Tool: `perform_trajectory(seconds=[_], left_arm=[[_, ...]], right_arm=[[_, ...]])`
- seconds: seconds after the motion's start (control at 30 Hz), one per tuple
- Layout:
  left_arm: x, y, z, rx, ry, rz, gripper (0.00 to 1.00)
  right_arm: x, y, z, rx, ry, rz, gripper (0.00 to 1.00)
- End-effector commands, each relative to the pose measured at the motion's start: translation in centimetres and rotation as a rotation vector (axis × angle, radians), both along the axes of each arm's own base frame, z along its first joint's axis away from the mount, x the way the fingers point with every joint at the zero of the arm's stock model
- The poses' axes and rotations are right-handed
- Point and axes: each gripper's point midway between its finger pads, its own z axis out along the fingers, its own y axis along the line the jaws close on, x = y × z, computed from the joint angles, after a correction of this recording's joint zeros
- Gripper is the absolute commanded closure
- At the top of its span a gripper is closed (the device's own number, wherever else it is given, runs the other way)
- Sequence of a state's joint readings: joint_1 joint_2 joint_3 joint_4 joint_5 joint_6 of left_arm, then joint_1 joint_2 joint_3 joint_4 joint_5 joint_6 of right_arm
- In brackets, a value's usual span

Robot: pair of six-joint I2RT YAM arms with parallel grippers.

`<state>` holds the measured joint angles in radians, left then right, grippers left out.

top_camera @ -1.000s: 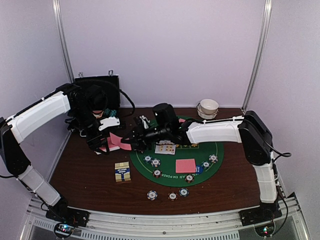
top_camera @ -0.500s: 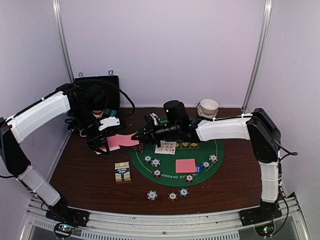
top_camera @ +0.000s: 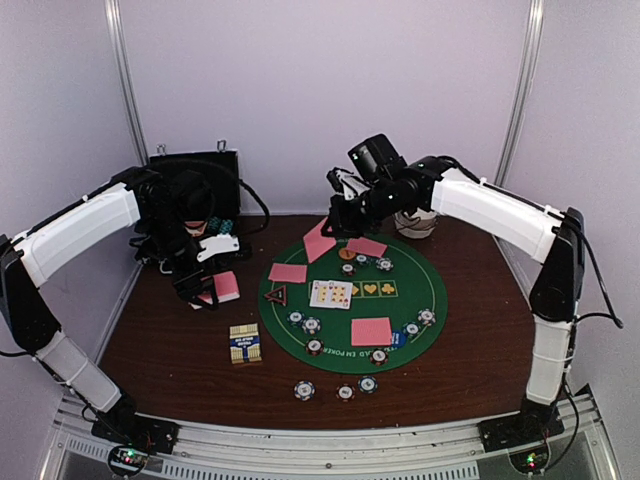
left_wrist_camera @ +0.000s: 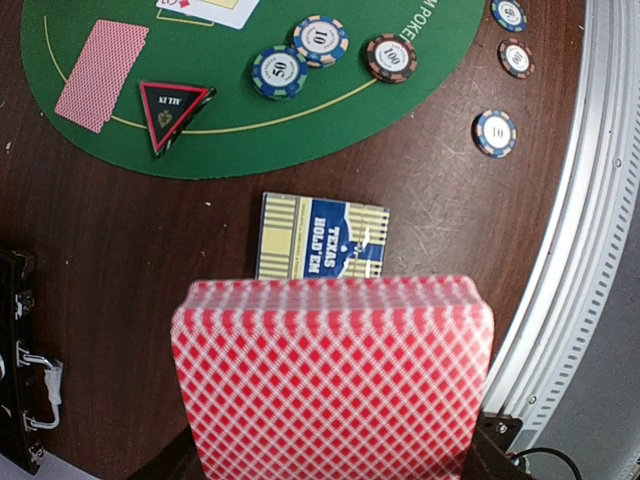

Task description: Distribute texas hold em gaming equipment

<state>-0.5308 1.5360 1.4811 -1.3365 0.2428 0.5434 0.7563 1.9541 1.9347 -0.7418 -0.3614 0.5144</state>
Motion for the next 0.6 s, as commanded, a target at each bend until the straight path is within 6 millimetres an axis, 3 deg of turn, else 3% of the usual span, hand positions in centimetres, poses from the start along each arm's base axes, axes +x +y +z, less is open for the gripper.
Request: perform_trajectory(seconds=[0.0,0.13,0.27,0.37,0.57], left_arm=[[-0.1,0.1,0.6,-0.018,-0.024,-0.001,1.00],[-0.2,0.2,0.6,-0.015,-0.021,-0.002,1.00],[-0.2,0.0,0.9,-0.027,-0.022,-0.003,1.00],[-0.2,0.1,0.9,-0.025,-0.024,-0.003,1.00],[-0.2,0.0,0.9,-0.030,-0.023,-0.004,1.00]], right_arm=[[1.3,-8.5,-5.6,-0.754,-0.241,0.012,1.00],[2.8,-9.1,-5.6,-1.142,-0.514,0.050,1.00],[3.6,-8.2,-8.6,-1.442,-0.721,0.117,1.00],[3.6,-7.3,-11.6,-1.488,-0.722,0.166,1.00],[3.5,-5.3,-14.4,-1.453,-0.746,0.216,1.00]])
